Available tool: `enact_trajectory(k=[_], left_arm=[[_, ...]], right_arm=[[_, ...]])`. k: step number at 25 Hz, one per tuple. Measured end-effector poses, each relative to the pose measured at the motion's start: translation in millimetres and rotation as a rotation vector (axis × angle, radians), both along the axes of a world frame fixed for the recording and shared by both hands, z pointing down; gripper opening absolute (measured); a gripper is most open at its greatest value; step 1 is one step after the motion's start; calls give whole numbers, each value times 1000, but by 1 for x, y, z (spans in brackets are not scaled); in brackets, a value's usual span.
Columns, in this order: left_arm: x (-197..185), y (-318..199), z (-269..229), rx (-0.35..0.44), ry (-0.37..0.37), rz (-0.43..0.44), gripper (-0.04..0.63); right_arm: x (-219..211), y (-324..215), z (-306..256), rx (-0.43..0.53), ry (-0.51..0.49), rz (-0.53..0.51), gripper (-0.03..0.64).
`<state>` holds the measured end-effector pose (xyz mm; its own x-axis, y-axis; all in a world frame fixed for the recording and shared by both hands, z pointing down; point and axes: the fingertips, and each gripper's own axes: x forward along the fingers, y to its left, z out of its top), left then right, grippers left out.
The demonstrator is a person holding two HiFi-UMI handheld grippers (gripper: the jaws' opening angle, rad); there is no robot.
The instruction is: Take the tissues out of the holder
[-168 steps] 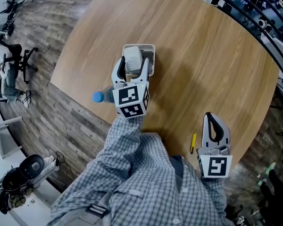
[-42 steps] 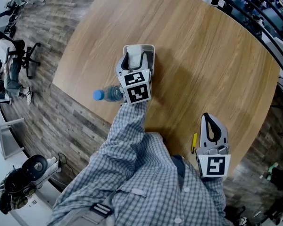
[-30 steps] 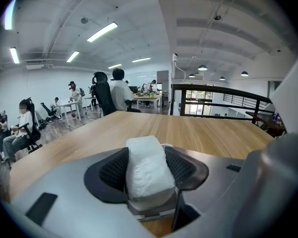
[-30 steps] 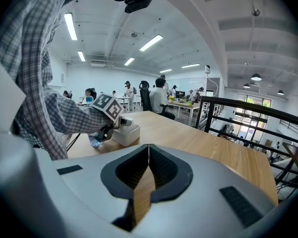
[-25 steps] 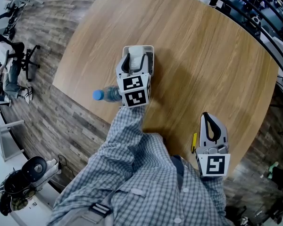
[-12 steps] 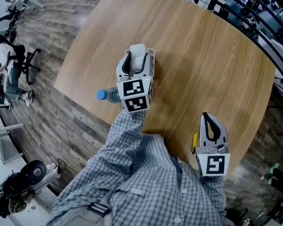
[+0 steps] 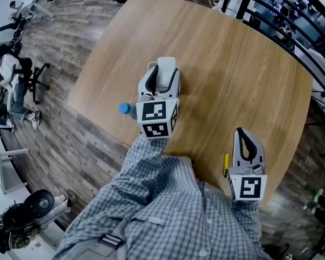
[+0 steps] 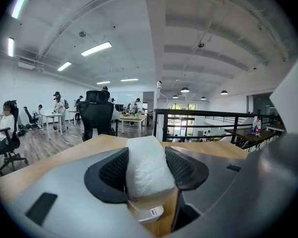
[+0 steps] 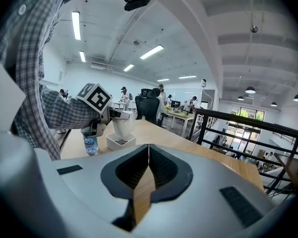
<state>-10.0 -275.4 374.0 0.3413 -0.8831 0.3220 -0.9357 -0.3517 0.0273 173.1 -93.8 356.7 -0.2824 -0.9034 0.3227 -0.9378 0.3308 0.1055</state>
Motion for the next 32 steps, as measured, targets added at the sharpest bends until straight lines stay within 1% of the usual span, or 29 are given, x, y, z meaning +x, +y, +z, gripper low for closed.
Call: enact_trajectory(k=[3,11,16,21,24,32], left_arm=[[1,8,-8,13,27,26,241],[7,33,-22,57,66,112,241],[15,50,-30,75,108,159,241],[22,66,-31,65,154,199,241],[27,76,-31,60,157,231,241],[34,89,-31,66,167,272,241]], right_arm=[[-1,3,-3,15,4,2,14],[-5,14,-11,47,31,23,14],[-2,21,-11,44,63,38,14],[-1,21,-18,79,57,66,14],[2,27,-17,62,55,87,14],[1,28,-26,109,82,86,14]])
